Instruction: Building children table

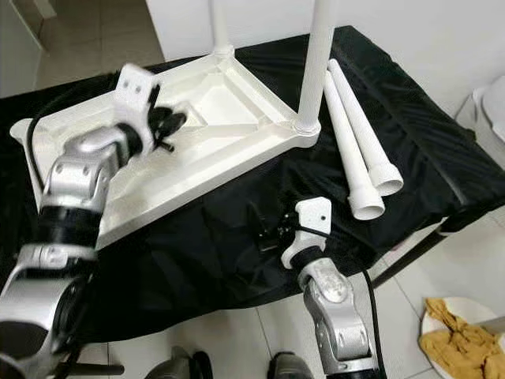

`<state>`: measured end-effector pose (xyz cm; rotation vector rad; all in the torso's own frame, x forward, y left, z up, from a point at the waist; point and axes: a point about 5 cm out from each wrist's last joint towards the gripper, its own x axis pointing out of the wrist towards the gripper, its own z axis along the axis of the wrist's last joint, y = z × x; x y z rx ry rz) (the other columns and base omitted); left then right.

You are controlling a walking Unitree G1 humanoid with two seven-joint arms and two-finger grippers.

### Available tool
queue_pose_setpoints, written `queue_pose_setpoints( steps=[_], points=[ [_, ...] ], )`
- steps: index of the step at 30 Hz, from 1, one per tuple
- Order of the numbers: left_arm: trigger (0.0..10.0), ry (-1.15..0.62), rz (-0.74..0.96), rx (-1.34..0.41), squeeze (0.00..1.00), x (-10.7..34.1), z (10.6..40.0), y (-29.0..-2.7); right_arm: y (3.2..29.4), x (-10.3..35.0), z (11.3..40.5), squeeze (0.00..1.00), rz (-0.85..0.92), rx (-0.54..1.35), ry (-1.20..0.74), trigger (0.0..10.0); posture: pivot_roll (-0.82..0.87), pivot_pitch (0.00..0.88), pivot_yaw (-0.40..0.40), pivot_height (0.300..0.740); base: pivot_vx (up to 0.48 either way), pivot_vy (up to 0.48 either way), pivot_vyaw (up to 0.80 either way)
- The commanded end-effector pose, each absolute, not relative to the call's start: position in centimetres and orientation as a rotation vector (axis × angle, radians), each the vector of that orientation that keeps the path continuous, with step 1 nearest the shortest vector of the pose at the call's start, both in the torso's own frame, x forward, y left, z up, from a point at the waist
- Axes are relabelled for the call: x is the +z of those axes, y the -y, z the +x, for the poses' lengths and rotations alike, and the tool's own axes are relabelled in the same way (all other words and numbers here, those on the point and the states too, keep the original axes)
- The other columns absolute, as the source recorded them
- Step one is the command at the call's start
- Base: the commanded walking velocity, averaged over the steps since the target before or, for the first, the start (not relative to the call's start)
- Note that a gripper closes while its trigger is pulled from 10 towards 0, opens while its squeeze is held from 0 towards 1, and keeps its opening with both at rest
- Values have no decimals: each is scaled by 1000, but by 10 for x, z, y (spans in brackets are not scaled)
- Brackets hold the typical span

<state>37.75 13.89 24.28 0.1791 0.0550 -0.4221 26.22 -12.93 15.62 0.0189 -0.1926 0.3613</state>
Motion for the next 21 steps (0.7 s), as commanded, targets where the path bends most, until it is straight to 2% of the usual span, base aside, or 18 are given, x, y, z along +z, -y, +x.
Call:
queue_pose_setpoints(
  steps=[1, 2, 7, 8, 9, 10, 21],
  points=[
    [10000, -38, 186, -260, 286, 247, 375, -149, 126, 153, 262, 0, 22, 380, 189, 10000, -77, 94, 83, 740, 0, 0, 0],
    [10000, -74, 182, -277, 1000, 240, 370, -150, 127, 153, 264, 0, 20, 381, 191, 10000, -71, 92, 81, 740, 0, 0, 0],
    [10000, -248, 249, -367, 1000, 212, 350, -149, 131, 154, 268, 0, -1, 378, 203, 10000, -71, 85, 82, 740, 0, 0, 0],
    [10000, -257, 253, -375, 471, 210, 348, -148, 132, 154, 269, 0, -4, 376, 206, 10000, -72, 83, 81, 740, 0, 0, 0],
    [10000, -261, 255, -380, 471, 209, 346, -148, 133, 155, 270, 0, -7, 375, 207, 10000, -72, 83, 81, 740, 0, 0, 0],
    [10000, -276, 251, -389, 0, 207, 343, -148, 134, 155, 271, 0, -9, 373, 210, 10000, -74, 82, 81, 740, 0, 0, 0],
    [10000, -336, 258, -344, 0, 193, 344, -144, 135, 157, 273, 0, -20, 377, 222, 10000, -83, 79, 74, 740, 0, 0, 0]
  ],
)
